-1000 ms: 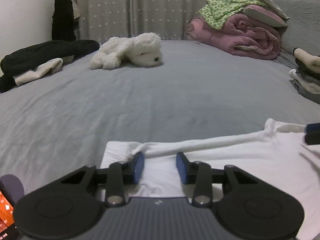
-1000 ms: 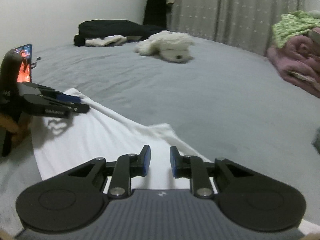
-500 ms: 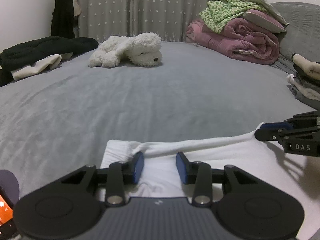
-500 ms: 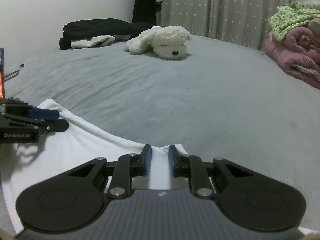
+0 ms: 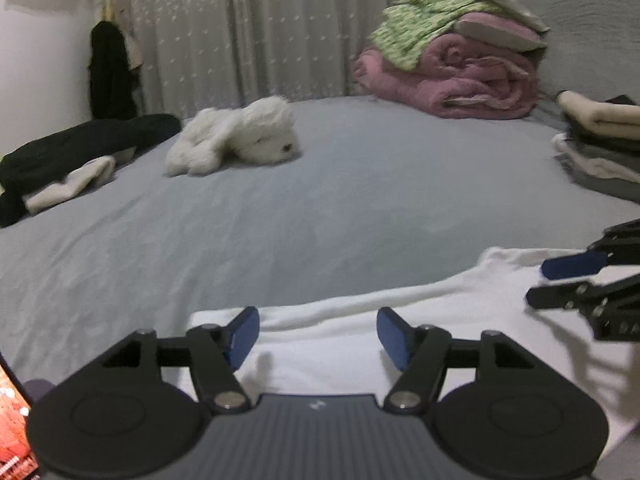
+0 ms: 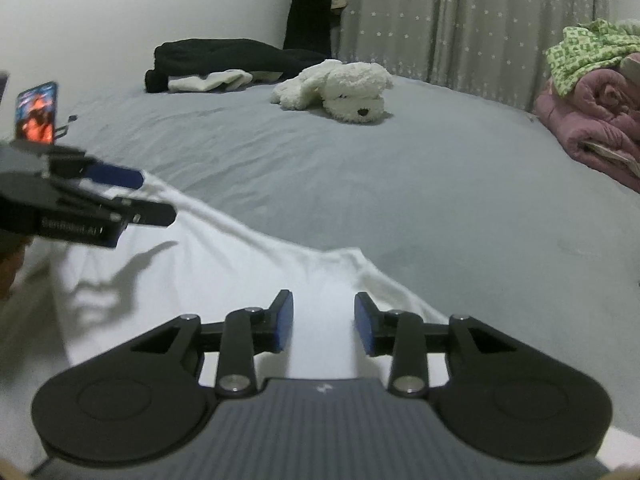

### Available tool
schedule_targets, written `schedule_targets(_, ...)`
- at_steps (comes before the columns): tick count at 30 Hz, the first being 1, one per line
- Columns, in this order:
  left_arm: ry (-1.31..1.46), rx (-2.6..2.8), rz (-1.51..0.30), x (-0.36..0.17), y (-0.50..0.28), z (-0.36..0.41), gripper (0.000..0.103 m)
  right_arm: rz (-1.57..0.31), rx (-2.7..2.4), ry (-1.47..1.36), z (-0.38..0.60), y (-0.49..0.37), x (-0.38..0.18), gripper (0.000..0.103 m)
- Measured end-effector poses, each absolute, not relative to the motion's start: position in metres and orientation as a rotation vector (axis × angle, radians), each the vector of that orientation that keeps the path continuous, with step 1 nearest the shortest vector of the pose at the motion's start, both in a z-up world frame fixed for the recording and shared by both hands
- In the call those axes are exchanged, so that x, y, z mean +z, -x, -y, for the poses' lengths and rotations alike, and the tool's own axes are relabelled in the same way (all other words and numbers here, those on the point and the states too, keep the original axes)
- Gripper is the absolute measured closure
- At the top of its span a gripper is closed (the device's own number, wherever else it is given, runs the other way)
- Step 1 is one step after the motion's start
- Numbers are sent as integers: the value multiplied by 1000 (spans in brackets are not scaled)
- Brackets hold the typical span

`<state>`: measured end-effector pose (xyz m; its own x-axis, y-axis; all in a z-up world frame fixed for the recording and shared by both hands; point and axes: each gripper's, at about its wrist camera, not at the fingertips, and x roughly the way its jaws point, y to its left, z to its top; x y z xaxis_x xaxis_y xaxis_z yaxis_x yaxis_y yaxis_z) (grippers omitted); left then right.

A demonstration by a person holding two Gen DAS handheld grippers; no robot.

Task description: Fold clothes

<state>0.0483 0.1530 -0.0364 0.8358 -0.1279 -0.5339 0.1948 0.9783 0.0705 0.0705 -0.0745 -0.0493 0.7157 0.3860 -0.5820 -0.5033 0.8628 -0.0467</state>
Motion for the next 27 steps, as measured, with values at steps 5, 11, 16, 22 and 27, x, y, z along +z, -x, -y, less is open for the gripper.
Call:
schedule_targets(5, -140, -310, -591, -45, -37, -147, 31, -596, 498, 262, 89, -49, -54, 62)
schedule_targets(11, -156, -390, -630, -57, -24, -160, 26, -599, 475, 265, 127, -28, -56, 60)
schedule_targets(16, -133, -394, -636, -59, -15, -178, 24, -598, 440, 246, 165, -9, -57, 59)
schedule_targets(22, -107, -392, -642, -59, -9, -190, 24, -600, 372, 187, 214, 13, -57, 58)
schedule_targets(27, -138, -370, -678, -56, -7, -186, 24, -610, 292, 156, 250, 26, -55, 58)
